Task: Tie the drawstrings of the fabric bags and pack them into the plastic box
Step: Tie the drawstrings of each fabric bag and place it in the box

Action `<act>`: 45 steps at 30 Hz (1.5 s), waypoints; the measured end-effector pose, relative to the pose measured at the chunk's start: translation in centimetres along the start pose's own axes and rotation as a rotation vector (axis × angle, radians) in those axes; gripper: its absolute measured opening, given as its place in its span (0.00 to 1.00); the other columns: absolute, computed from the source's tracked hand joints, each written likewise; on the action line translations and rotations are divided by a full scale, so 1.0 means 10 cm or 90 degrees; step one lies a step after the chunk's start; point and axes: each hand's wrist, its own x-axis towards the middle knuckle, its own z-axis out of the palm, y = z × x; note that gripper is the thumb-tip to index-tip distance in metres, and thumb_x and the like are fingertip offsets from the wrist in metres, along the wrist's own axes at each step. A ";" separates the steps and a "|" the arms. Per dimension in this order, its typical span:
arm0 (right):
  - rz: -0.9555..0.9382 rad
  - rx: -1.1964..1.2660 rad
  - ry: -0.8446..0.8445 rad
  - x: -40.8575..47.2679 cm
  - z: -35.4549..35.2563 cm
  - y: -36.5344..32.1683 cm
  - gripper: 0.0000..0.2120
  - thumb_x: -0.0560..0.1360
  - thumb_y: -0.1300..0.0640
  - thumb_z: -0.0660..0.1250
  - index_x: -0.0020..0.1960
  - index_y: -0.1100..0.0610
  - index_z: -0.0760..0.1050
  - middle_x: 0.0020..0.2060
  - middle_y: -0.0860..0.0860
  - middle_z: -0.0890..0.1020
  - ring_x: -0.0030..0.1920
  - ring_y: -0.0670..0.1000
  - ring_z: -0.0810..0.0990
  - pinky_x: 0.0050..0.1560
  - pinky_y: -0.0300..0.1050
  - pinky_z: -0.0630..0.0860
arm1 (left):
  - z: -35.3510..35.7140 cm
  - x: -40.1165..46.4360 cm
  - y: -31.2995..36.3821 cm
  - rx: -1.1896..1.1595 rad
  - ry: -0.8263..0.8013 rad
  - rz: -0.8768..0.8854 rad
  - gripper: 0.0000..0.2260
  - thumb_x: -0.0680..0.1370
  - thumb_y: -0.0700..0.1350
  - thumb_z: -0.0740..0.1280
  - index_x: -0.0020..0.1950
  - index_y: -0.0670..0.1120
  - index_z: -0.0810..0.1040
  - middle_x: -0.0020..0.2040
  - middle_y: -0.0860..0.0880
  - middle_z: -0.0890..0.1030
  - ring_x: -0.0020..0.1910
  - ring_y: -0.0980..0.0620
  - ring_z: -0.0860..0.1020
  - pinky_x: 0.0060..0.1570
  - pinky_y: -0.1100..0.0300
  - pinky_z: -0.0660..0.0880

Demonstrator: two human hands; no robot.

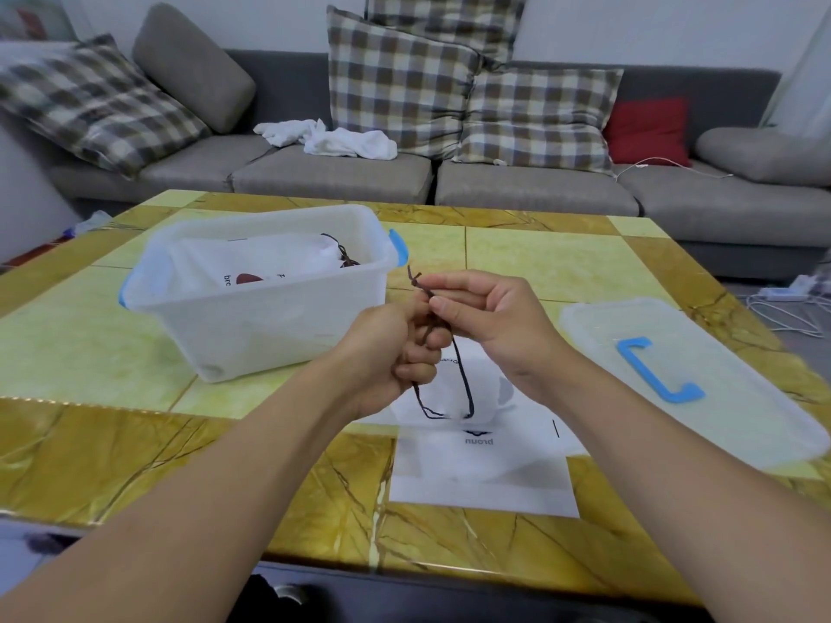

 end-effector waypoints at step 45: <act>0.370 0.233 -0.057 0.02 0.01 -0.13 0.21 0.81 0.37 0.58 0.44 0.53 0.77 0.34 0.52 0.74 0.32 0.51 0.71 0.39 0.44 0.70 | 0.05 -0.06 0.01 0.203 0.042 0.418 0.19 0.86 0.41 0.55 0.41 0.41 0.81 0.49 0.37 0.84 0.44 0.42 0.80 0.49 0.54 0.78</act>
